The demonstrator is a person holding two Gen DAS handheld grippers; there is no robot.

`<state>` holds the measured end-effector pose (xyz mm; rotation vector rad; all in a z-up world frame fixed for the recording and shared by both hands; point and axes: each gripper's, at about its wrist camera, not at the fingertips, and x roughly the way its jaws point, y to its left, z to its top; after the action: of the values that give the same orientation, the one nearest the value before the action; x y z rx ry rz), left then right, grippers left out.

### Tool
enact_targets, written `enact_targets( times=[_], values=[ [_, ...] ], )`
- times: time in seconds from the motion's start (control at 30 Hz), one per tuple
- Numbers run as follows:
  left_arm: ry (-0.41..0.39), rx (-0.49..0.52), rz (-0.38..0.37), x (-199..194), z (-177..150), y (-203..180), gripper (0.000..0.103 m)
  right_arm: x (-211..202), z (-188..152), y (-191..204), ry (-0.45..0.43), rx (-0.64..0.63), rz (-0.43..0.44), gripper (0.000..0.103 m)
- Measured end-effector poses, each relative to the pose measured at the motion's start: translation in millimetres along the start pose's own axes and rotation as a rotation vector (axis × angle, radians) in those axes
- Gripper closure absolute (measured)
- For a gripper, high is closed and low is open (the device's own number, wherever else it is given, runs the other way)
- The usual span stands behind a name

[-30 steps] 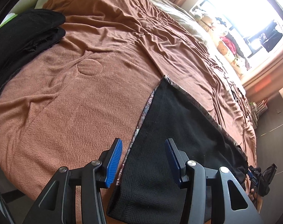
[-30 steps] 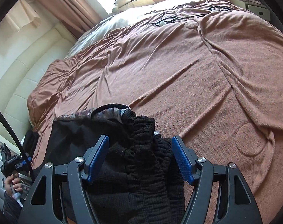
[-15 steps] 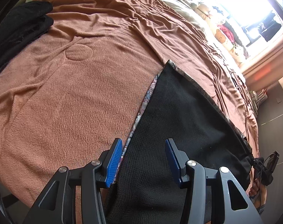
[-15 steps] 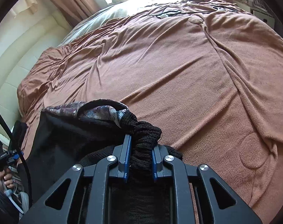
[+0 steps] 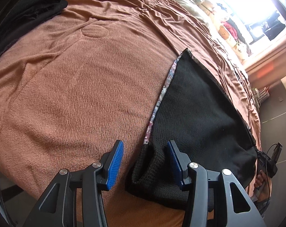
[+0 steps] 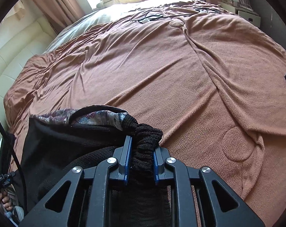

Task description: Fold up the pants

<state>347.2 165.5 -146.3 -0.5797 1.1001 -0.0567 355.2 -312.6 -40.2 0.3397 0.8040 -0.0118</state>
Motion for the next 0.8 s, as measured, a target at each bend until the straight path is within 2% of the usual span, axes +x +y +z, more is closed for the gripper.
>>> enact_targets(
  times=[0.07, 0.13, 0.17, 0.27, 0.33, 0.4, 0.63, 0.8],
  values=[
    [0.004, -0.004, -0.011, 0, -5, 2, 0.053, 2, -1, 3, 0.019, -0.006, -0.014, 0.086],
    [-0.003, 0.002, -0.017, -3, -10, 4, 0.053, -5, -1, 5, 0.01, 0.0, -0.035, 0.074],
    [-0.007, 0.005, -0.016, -5, -12, 5, 0.053, -11, -1, 6, -0.006, -0.003, -0.067, 0.064],
    [-0.016, -0.006, -0.015, -11, -16, 10, 0.053, -39, -5, 13, -0.095, -0.031, -0.156, 0.055],
    [-0.021, -0.015, -0.019, -16, -18, 13, 0.053, -53, -9, 19, -0.134, -0.038, -0.123, 0.054],
    [-0.023, -0.03, -0.027, -20, -21, 16, 0.053, -57, -12, 31, -0.137, -0.069, -0.075, 0.054],
    [-0.052, -0.088, -0.068, -35, -34, 24, 0.053, -40, -25, 91, -0.066, -0.307, 0.004, 0.054],
    [-0.076, -0.135, -0.098, -41, -40, 23, 0.053, -26, -16, 118, -0.012, -0.431, 0.03, 0.054]
  ],
)
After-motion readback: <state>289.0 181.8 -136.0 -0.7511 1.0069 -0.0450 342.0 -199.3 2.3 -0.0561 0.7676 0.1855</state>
